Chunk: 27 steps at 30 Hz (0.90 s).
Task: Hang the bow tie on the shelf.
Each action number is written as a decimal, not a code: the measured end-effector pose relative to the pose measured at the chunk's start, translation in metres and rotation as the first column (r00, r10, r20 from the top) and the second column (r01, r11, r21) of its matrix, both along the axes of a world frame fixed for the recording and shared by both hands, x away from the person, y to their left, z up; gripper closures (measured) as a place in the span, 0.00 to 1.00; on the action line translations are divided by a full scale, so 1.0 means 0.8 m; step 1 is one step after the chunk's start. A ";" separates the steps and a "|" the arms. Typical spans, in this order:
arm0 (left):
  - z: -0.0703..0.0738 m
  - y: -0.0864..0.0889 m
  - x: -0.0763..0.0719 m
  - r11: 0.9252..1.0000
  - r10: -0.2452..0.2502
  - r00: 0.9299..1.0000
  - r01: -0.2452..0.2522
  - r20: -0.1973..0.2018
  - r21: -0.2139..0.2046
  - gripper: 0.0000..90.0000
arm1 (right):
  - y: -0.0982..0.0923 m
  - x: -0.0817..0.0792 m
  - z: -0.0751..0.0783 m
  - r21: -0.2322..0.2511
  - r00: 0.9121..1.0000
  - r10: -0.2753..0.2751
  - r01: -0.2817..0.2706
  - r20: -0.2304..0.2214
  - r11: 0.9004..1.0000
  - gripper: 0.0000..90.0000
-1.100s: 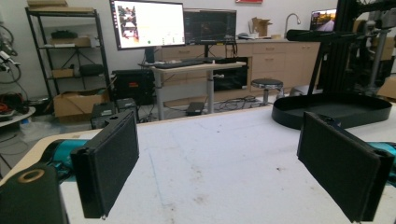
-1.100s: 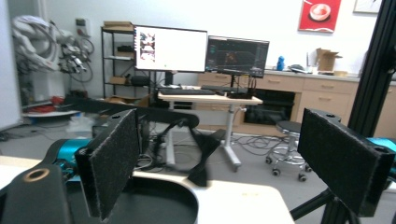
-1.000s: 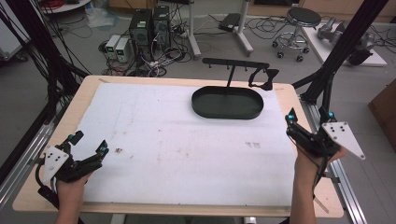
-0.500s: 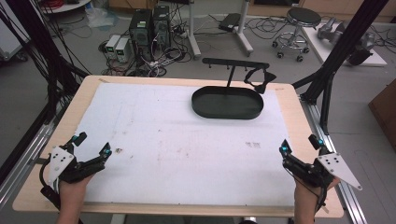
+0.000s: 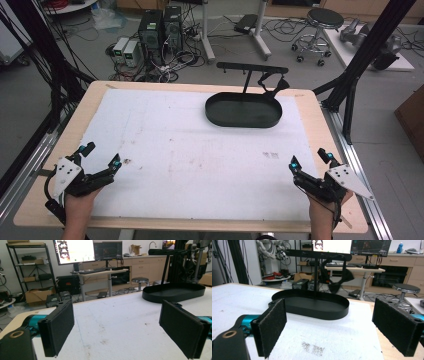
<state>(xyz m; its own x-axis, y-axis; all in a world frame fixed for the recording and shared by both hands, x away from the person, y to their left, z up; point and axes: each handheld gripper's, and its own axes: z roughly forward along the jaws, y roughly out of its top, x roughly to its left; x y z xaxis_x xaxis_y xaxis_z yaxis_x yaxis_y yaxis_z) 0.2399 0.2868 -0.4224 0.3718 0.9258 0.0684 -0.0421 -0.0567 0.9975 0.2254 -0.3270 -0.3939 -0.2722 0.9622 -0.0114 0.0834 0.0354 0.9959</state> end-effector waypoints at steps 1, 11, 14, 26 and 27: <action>0.000 0.000 0.000 1.000 -0.001 1.000 0.001 -0.001 0.002 0.15 | 0.000 0.000 0.000 0.000 1.000 0.000 0.000 0.000 1.000 0.13; 0.004 -0.002 -0.003 1.000 -0.009 1.000 0.009 0.000 0.001 0.15 | -0.007 0.001 -0.003 0.003 1.000 -0.017 0.017 -0.016 1.000 0.13; 0.005 -0.002 -0.003 1.000 -0.012 1.000 0.012 0.001 0.003 0.15 | -0.009 -0.001 -0.002 0.006 1.000 -0.019 0.019 -0.013 1.000 0.13; 0.009 -0.002 -0.004 1.000 -0.016 1.000 0.016 0.005 -0.002 0.15 | -0.011 0.001 -0.008 0.006 1.000 -0.010 0.011 -0.025 1.000 0.13; 0.009 -0.002 -0.004 1.000 -0.016 1.000 0.016 0.004 -0.002 0.15 | -0.012 0.000 -0.008 0.011 1.000 -0.012 0.013 -0.025 1.000 0.13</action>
<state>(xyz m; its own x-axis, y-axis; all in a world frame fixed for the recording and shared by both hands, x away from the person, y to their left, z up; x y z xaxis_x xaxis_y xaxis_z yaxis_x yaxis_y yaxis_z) 0.2368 0.2849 -0.4148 0.3863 0.9198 0.0684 -0.0474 -0.0543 0.9974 0.2257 -0.3362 -0.4004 -0.2601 0.9656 0.0060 0.1081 0.0229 0.9939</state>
